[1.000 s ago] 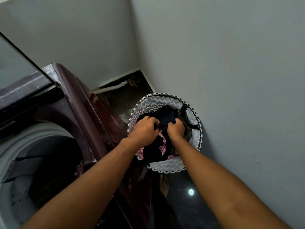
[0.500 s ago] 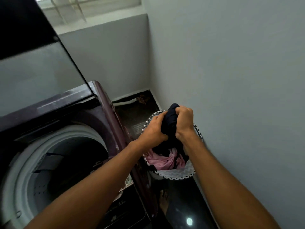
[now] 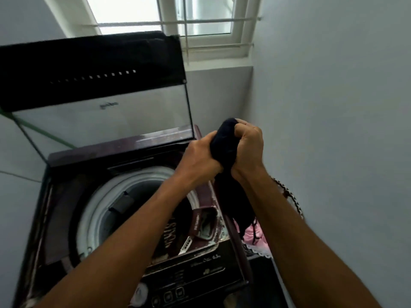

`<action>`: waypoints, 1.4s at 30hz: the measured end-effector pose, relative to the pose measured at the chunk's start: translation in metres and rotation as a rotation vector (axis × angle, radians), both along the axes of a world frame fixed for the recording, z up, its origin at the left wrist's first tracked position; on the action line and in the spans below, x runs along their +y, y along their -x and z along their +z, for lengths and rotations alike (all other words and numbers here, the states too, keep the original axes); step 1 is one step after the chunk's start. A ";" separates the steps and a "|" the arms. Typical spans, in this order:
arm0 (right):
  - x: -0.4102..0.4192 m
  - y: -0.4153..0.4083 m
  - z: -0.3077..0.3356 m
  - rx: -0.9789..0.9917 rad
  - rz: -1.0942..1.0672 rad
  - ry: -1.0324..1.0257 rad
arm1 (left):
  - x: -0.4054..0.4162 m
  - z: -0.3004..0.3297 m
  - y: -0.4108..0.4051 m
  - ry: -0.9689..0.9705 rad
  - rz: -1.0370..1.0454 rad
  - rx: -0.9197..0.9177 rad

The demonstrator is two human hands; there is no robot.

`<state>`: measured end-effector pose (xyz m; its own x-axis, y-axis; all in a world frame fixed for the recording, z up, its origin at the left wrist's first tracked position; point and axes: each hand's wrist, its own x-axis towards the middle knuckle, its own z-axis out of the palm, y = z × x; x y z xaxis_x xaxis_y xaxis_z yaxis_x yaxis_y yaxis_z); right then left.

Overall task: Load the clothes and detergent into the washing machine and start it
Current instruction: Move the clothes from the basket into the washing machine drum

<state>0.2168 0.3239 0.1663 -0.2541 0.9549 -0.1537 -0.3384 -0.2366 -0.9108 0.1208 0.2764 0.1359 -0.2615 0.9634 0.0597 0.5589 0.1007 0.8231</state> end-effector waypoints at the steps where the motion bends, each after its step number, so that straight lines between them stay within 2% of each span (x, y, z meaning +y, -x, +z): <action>1: -0.008 0.013 0.004 0.024 0.054 0.015 | -0.012 0.008 0.014 -0.018 0.026 0.025; 8: -0.061 0.106 0.024 0.186 0.195 -0.078 | -0.084 0.034 0.093 -0.064 0.192 0.023; 10: -0.070 0.126 0.016 0.131 0.244 -0.096 | -0.098 0.031 0.114 0.001 0.232 0.062; 14: -0.083 0.155 -0.022 -0.005 0.300 0.000 | -0.117 0.001 0.139 0.167 0.272 0.171; 18: -0.093 0.162 -0.060 -0.099 0.330 0.089 | -0.128 -0.035 0.147 0.277 0.243 0.171; 22: -0.096 0.160 -0.095 -0.295 0.360 0.110 | -0.136 -0.065 0.153 0.380 0.183 0.141; 25: -0.097 0.154 -0.112 -0.433 0.516 0.116 | -0.142 -0.081 0.155 0.400 0.160 0.147; 29: -0.092 0.134 -0.125 -0.806 0.743 -0.009 | -0.141 -0.095 0.153 0.482 0.111 0.213; 31: -0.085 0.123 -0.129 -0.883 0.709 -0.069 | -0.134 -0.097 0.145 0.464 0.054 0.233; 34: -0.070 0.105 -0.130 -0.981 0.548 -0.228 | -0.119 -0.097 0.126 0.388 -0.018 0.222; 38: -0.049 0.070 -0.128 -1.225 0.372 -0.420 | -0.088 -0.098 0.089 0.319 -0.077 0.199; 42: -0.030 0.025 -0.133 -1.418 0.276 -0.506 | -0.056 -0.099 0.044 0.264 -0.160 0.199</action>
